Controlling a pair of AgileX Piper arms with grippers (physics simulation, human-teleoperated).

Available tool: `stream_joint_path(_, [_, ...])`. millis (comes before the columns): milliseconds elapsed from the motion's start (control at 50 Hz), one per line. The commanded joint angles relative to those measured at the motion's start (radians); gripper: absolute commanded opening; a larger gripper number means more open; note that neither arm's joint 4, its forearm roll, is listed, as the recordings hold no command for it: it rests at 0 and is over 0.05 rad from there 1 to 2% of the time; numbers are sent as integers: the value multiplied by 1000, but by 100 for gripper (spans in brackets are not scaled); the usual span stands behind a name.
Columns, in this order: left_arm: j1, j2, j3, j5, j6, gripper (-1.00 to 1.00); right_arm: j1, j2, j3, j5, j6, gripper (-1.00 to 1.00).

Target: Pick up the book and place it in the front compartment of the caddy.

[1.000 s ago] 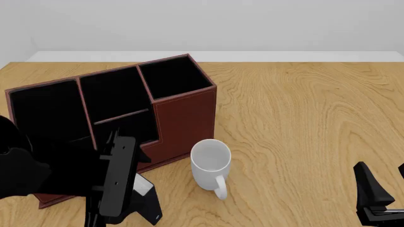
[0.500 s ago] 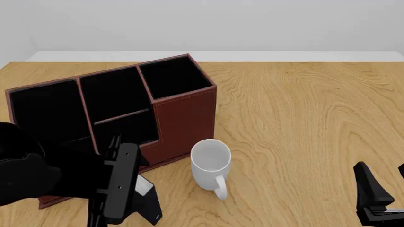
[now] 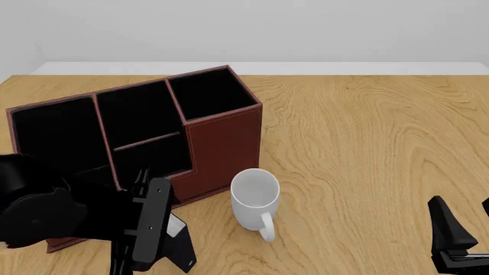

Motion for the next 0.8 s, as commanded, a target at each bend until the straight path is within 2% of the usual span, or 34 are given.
stream_joint_path(20, [22,11,11,-8,17,100,0,0,0,0,0,100])
stream_joint_path(460, [67,13,37,-17,57,100,0,0,0,0,0,100])
stream_joint_path(800, [84,22,51,-38,55,100,0,0,0,0,0,100])
